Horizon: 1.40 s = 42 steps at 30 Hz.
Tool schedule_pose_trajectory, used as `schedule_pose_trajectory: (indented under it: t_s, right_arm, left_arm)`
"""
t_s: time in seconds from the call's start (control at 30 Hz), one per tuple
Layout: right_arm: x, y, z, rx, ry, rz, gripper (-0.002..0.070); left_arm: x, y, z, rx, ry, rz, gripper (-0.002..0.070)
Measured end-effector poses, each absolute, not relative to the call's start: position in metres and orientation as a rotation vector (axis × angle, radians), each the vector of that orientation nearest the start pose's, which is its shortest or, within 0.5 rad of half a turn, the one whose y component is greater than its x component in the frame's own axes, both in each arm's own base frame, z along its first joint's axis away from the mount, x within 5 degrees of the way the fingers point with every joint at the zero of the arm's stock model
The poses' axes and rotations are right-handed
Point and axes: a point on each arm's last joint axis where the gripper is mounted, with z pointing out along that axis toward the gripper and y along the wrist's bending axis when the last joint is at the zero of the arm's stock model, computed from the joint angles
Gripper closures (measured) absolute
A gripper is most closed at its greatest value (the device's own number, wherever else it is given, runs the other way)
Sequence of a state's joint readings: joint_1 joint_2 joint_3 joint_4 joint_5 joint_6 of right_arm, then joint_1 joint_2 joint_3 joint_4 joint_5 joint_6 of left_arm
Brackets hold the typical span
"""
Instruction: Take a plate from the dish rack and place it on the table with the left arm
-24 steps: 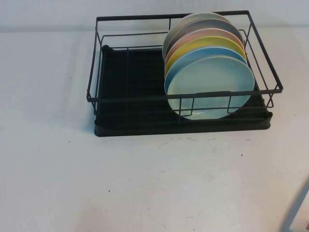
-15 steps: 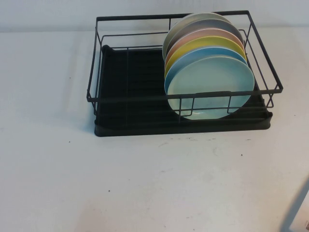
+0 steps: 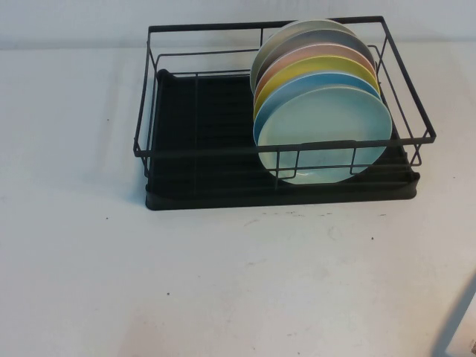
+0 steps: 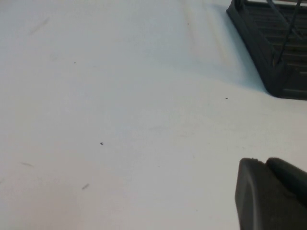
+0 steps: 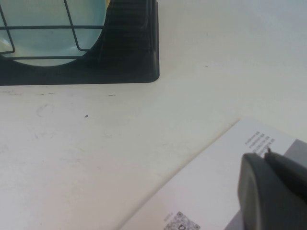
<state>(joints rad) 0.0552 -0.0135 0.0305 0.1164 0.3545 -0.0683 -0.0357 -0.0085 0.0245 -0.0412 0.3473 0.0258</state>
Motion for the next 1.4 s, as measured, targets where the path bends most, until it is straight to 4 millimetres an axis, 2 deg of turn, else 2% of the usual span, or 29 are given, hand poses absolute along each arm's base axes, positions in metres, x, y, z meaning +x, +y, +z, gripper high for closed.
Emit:
schedule_pose_trajectory:
  t_s: [0.17, 0.33, 0.63, 0.8, 0.87, 0.97, 1.1, 1.27, 1.4]
  right_arm:
    - [0.053, 0.007, 0.172, -0.041, 1.854, 0.104, 0.0694]
    - [0.053, 0.007, 0.172, -0.041, 1.854, 0.104, 0.0694]
    - [0.053, 0.007, 0.172, -0.041, 1.854, 0.104, 0.0694]
    - [0.053, 0.007, 0.172, -0.041, 1.854, 0.104, 0.0694]
    - [0.053, 0.007, 0.172, -0.041, 1.854, 0.104, 0.0694]
    - [0.053, 0.007, 0.172, -0.041, 1.854, 0.104, 0.0694]
    - [0.053, 0.007, 0.172, -0.041, 1.854, 0.104, 0.0694]
    - [0.053, 0.007, 0.172, -0.041, 1.854, 0.104, 0.0694]
    - [0.053, 0.007, 0.172, -0.041, 1.854, 0.104, 0.0694]
  left_arm:
    - [0.054, -0.009, 0.177, -0.172, 1.813, -0.296, 0.0678]
    - [0.056, -0.011, 0.189, -0.397, 1.658, -0.548, 0.0678]
    - [0.056, -0.008, 0.196, -0.469, 1.573, -0.607, 0.0678]
    - [0.056, -0.008, 0.199, -0.545, 1.535, -0.694, 0.0678]
    - [0.054, -0.014, 0.204, -0.5, 1.597, -0.714, 0.0678]
    - [0.051, -0.023, 0.229, -0.356, 1.726, -0.699, 0.0678]
    - [0.057, -0.034, 0.279, -0.055, 1.912, -0.608, 0.0678]
    - [0.082, -0.045, 0.336, 0.422, 2.049, -0.468, 0.0678]
    - [0.112, -0.05, 0.36, 0.742, 2.086, -0.405, 0.0678]
